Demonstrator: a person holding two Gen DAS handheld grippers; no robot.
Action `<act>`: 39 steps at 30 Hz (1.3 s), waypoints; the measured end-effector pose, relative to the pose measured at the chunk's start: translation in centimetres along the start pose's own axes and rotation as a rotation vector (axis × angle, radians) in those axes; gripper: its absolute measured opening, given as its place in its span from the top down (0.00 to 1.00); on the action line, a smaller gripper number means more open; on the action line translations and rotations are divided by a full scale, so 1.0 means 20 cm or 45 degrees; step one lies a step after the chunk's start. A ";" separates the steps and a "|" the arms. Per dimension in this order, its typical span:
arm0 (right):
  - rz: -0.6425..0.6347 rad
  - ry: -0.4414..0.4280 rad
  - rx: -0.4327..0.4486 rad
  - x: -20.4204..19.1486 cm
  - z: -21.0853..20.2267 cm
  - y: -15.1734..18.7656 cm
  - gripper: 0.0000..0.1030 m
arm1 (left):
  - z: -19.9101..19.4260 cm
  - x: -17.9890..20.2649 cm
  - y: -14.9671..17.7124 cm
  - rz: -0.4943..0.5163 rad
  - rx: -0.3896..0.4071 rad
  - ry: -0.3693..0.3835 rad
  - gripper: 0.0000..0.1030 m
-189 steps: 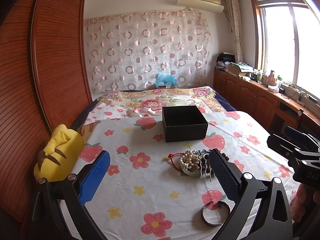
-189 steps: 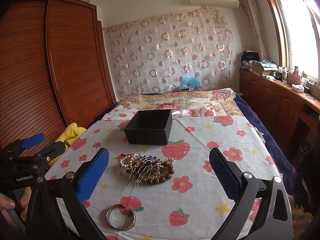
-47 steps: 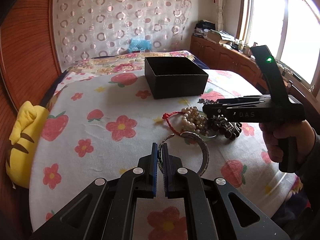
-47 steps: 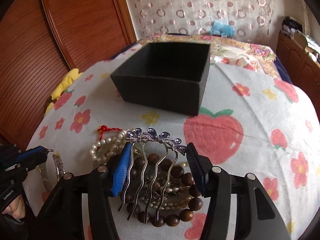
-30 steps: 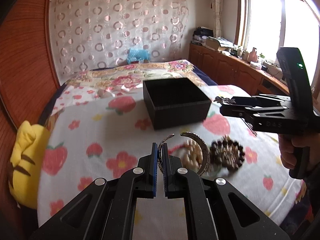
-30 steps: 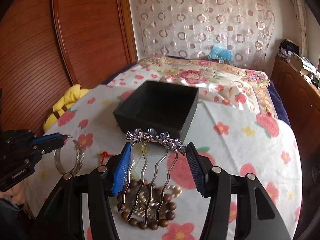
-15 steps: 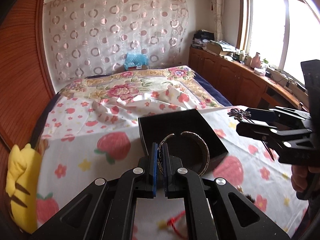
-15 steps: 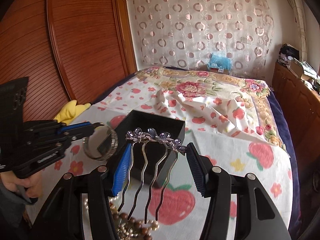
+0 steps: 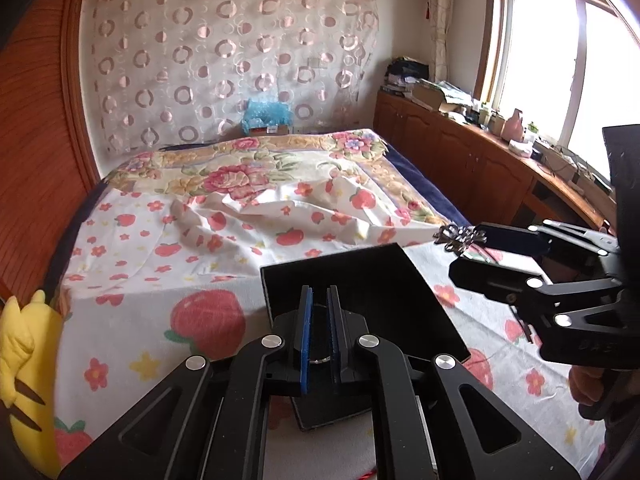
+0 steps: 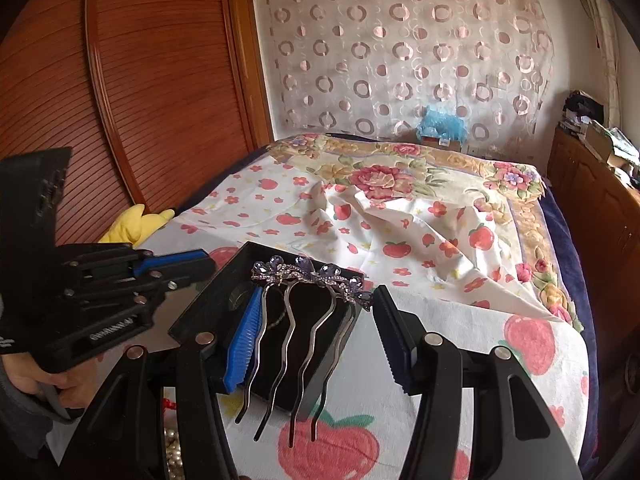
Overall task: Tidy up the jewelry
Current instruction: 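Carry the bangle and comb over the black box and lower them inside with both tools, then open both tools to release the bangle and comb into the box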
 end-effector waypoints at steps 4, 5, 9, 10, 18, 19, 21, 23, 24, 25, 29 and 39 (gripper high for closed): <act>-0.012 -0.018 -0.005 -0.03 0.05 -0.01 0.43 | -0.06 -0.05 -0.01 -0.014 0.024 -0.028 0.81; -0.021 -0.025 -0.004 -0.05 0.06 -0.02 0.43 | -0.08 -0.07 0.00 -0.014 0.033 -0.042 0.78; -0.053 -0.058 -0.005 -0.11 0.12 -0.04 0.43 | -0.15 -0.14 0.02 -0.024 0.049 -0.088 0.76; -0.059 -0.062 -0.010 -0.12 0.14 -0.04 0.43 | -0.16 -0.16 0.03 -0.032 0.050 -0.096 0.76; -0.093 -0.056 -0.088 -0.18 0.33 0.00 0.43 | -0.25 -0.27 0.11 -0.070 0.050 -0.148 0.70; -0.091 -0.058 -0.097 -0.18 0.34 0.00 0.43 | -0.25 -0.28 0.12 -0.070 0.047 -0.149 0.69; -0.089 -0.059 -0.113 -0.18 0.36 0.01 0.43 | -0.26 -0.28 0.14 -0.069 0.041 -0.153 0.69; -0.094 -0.054 -0.119 -0.18 0.37 0.02 0.43 | -0.27 -0.27 0.16 -0.067 0.037 -0.152 0.69; -0.095 -0.055 -0.123 -0.19 0.37 0.02 0.42 | -0.27 -0.27 0.17 -0.065 0.035 -0.153 0.69; -0.094 -0.057 -0.126 -0.19 0.37 0.02 0.40 | -0.27 -0.27 0.18 -0.064 0.034 -0.153 0.69; -0.103 -0.037 -0.121 -0.19 0.37 0.03 0.33 | -0.28 -0.25 0.21 -0.072 0.027 -0.153 0.69; -0.040 -0.023 -0.046 -0.15 0.12 0.09 0.33 | -0.32 -0.20 0.29 -0.059 0.018 -0.134 0.69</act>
Point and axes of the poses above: each gripper's, at about its wrist camera, not at the fingertips, and z roughly the way its jaws point, x to its right, y to its underside, the point moved 4 cm from there along z, roughly the way its jaws point, and after that the axes turned 4 degrees about -z, right-handed, at the moved point
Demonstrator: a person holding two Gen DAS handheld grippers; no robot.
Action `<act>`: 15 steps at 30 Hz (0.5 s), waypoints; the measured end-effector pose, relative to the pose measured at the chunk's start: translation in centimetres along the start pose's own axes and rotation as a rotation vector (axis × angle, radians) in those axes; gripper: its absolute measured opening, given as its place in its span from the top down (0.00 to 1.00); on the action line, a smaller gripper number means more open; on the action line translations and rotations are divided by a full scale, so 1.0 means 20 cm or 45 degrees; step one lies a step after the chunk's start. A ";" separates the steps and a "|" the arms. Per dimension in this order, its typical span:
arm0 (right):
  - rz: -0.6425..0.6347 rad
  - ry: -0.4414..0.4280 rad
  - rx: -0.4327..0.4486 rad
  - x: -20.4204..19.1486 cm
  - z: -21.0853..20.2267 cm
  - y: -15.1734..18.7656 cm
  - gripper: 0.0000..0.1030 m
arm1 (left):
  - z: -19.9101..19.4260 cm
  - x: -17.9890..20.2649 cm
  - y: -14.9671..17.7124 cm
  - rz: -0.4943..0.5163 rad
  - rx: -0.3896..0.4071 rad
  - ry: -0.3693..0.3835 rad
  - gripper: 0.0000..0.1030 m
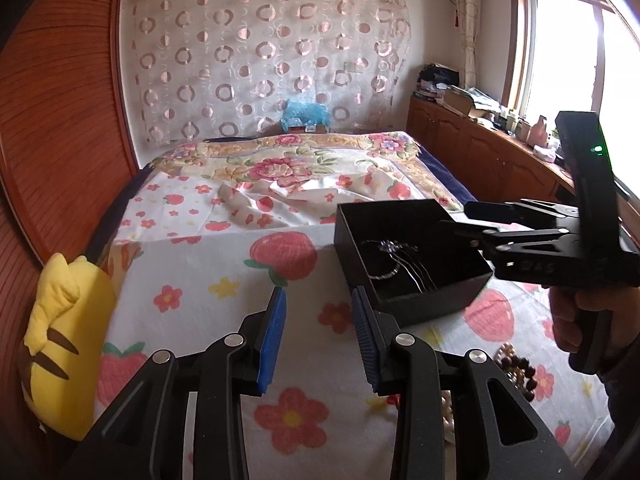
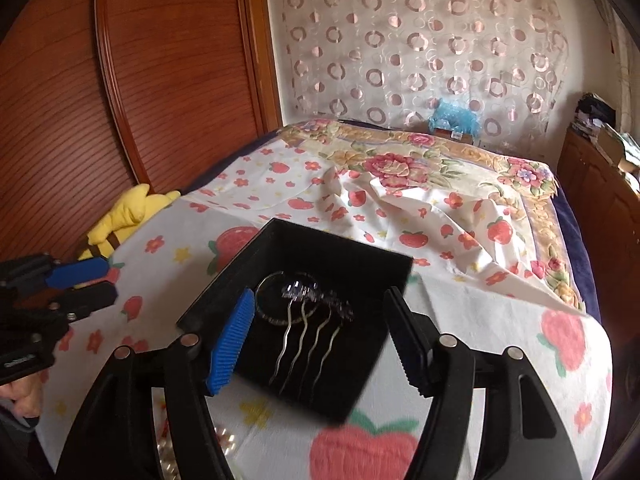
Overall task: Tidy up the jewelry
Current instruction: 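Open both tools to release the bangle and comb into the box, then move both tools back to the remaining jewelry pile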
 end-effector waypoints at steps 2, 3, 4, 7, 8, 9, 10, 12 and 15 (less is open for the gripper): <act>0.003 0.001 -0.002 0.00 -0.04 0.03 0.33 | -0.02 0.02 0.02 0.000 -0.002 0.005 0.69; 0.002 0.011 -0.002 0.00 -0.07 0.05 0.33 | -0.03 0.02 0.03 -0.001 -0.003 0.007 0.69; 0.003 0.019 -0.001 -0.01 -0.09 0.07 0.33 | -0.04 0.03 0.05 -0.001 -0.004 0.011 0.69; 0.015 0.025 -0.004 -0.01 -0.16 0.13 0.33 | -0.07 0.07 0.08 0.005 -0.002 0.018 0.68; 0.019 0.027 -0.008 0.00 -0.19 0.16 0.33 | -0.08 0.08 0.09 0.008 0.000 0.023 0.68; 0.020 0.032 -0.010 0.00 -0.21 0.19 0.33 | -0.09 0.09 0.09 0.010 0.001 0.026 0.68; 0.019 0.037 -0.010 0.00 -0.22 0.20 0.33 | -0.10 0.10 0.10 0.013 0.003 0.031 0.67; 0.022 0.051 -0.012 0.00 -0.26 0.25 0.36 | -0.12 0.12 0.12 0.015 0.004 0.040 0.64; 0.043 0.059 -0.029 0.03 -0.29 0.33 0.40 | -0.13 0.15 0.16 0.018 0.001 0.055 0.64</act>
Point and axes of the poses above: each gripper's, at about its wrist camera, not at the fingertips, and z roughly the way its jaws point, x to its right, y to its underside, the point moved 4 cm from there along z, roughly the way its jaws point, and after that the axes turned 4 degrees about -z, right-handed, at the moved point
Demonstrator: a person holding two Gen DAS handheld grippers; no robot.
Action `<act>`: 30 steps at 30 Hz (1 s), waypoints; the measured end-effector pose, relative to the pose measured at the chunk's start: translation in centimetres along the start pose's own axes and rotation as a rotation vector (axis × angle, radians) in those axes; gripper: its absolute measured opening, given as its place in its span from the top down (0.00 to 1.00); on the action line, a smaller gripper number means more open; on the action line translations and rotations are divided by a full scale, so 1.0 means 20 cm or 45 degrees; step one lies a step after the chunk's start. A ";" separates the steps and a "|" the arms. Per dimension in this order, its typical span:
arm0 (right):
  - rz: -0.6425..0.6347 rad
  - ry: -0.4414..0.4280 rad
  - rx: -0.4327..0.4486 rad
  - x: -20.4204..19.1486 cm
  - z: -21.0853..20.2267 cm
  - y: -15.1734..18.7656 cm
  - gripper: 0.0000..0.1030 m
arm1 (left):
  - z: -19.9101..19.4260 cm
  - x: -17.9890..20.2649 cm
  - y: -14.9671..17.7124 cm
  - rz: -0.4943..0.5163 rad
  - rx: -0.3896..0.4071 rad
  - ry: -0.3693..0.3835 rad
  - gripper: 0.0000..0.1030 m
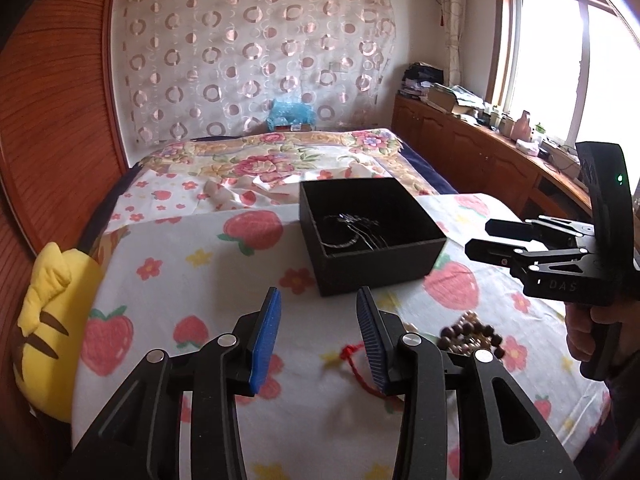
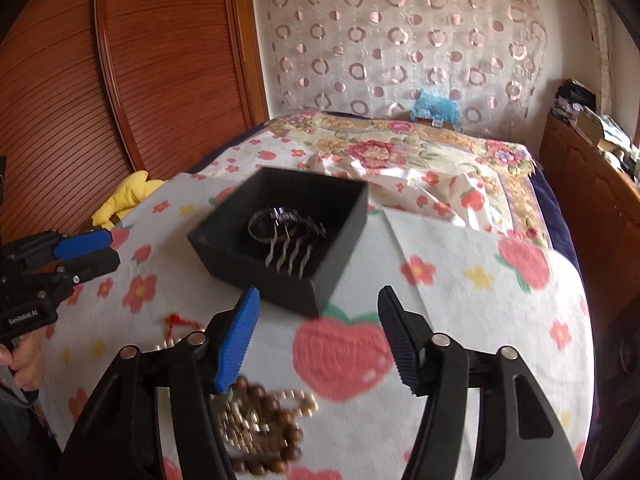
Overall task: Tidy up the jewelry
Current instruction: 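Move both tools back to the remaining jewelry pile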
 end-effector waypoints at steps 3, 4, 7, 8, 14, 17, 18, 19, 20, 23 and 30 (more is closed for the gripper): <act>0.010 0.021 -0.016 0.02 -0.02 0.07 0.44 | -0.01 0.04 0.03 0.011 -0.005 0.016 0.64; 0.014 0.025 -0.020 0.02 -0.02 0.08 0.47 | -0.01 0.05 0.04 0.015 -0.008 0.018 0.64; 0.026 0.026 -0.045 0.03 -0.03 0.15 0.53 | -0.01 0.07 0.06 0.025 -0.021 0.028 0.64; 0.028 0.026 -0.054 0.03 -0.03 0.17 0.54 | -0.01 0.08 0.07 0.030 -0.028 0.032 0.64; 0.029 -0.007 -0.136 -0.01 0.00 0.30 0.65 | -0.02 0.10 0.13 0.042 -0.058 0.037 0.64; 0.042 -0.056 -0.151 -0.03 0.00 0.34 0.70 | -0.02 0.11 0.15 0.052 -0.074 0.036 0.64; 0.047 -0.068 -0.153 -0.03 0.00 0.34 0.72 | -0.02 0.11 0.16 0.057 -0.083 0.036 0.64; 0.050 -0.076 -0.156 -0.04 0.00 0.34 0.72 | -0.02 0.12 0.16 0.060 -0.089 0.037 0.64; 0.053 -0.081 -0.159 -0.04 -0.01 0.35 0.73 | -0.01 0.12 0.17 0.064 -0.098 0.040 0.64; 0.061 -0.100 -0.166 -0.06 -0.01 0.36 0.74 | 0.01 0.13 0.19 0.067 -0.121 0.050 0.64; 0.051 -0.108 -0.188 -0.07 0.01 0.40 0.75 | 0.08 0.13 0.23 0.054 -0.179 0.076 0.64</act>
Point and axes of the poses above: each gripper's, at about its wrist camera, not at the fingertips, and z roughly the way its jaws point, x to its right, y to its underside, the point moved 4 cm from there along z, roughly the way its jaws point, and after that the axes turned 4 degrees about -z, right-handed, at the moved point
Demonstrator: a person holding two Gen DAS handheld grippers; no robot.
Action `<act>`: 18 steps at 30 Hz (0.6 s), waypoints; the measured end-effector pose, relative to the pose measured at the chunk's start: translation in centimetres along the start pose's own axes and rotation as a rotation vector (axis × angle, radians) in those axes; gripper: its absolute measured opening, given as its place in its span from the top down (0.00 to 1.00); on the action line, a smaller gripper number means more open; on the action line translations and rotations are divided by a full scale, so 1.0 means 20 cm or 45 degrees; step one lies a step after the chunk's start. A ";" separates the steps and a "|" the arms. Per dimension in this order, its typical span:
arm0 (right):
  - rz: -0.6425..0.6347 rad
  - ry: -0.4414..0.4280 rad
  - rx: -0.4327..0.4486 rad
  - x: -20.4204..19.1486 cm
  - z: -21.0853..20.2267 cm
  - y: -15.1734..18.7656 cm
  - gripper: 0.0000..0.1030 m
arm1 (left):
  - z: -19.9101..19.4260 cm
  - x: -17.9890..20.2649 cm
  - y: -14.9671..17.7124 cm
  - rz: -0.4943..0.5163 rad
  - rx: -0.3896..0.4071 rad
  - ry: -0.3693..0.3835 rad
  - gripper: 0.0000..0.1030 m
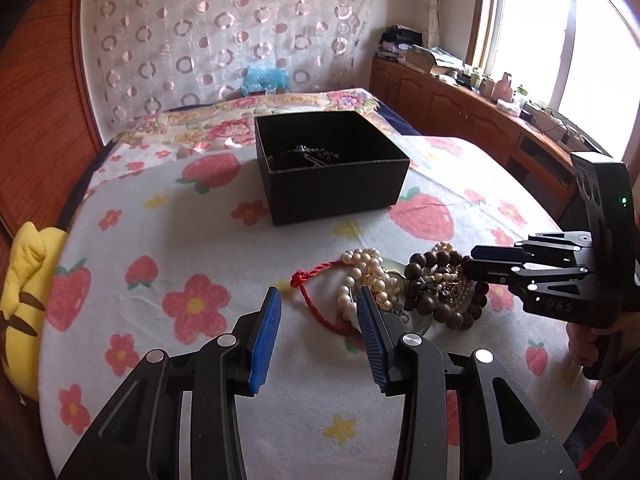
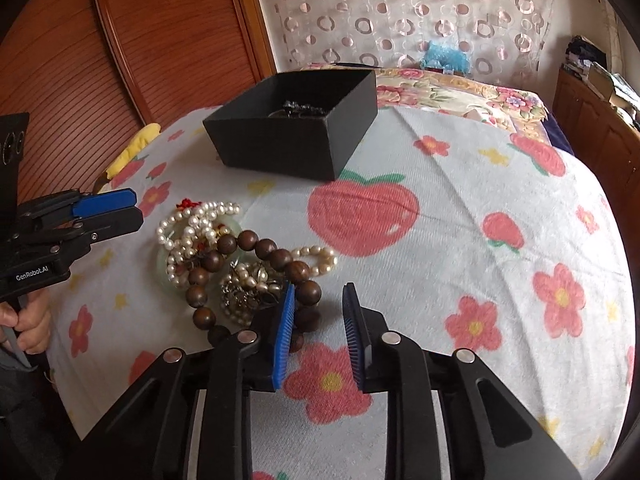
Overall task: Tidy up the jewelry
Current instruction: 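Move both tools back to the remaining jewelry pile, then grasp the long pearl necklace with the left tool and lift it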
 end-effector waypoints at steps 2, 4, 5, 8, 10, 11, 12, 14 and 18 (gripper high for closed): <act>-0.002 0.000 0.015 0.00 0.00 0.00 0.75 | 0.02 0.00 0.00 -0.007 -0.012 0.014 0.64; 0.003 -0.006 0.025 0.01 -0.01 0.00 0.75 | 0.04 0.01 -0.01 -0.012 -0.024 0.026 0.64; 0.005 -0.009 0.028 0.01 -0.01 0.01 0.75 | 0.05 0.01 -0.02 -0.012 -0.029 0.030 0.64; 0.019 0.000 0.033 0.02 -0.01 0.01 0.78 | 0.09 0.03 -0.03 -0.016 -0.059 0.050 0.64; 0.000 0.029 0.034 0.01 -0.01 0.01 0.78 | 0.11 0.03 -0.03 -0.014 -0.072 0.048 0.64; 0.001 0.031 0.034 0.01 -0.01 0.02 0.78 | 0.13 0.03 -0.03 -0.010 -0.077 0.045 0.64; 0.007 0.030 0.034 0.02 -0.01 0.01 0.78 | 0.13 0.04 -0.03 -0.007 -0.082 0.045 0.64; 0.018 0.024 0.036 0.03 -0.01 0.01 0.78 | 0.15 0.05 -0.03 -0.005 -0.092 0.050 0.64; 0.010 0.033 0.036 0.03 -0.02 0.01 0.78 | 0.15 0.06 -0.02 -0.007 -0.096 0.063 0.68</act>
Point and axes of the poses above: each gripper's, at about its wrist camera, not at the fingertips, and z roughly the way its jaws point, x to its right, y to its underside, the point moved 4 cm from there along z, roughly the way its jaws point, and after that the axes turned 4 degrees about -z, right-handed, at the moved point
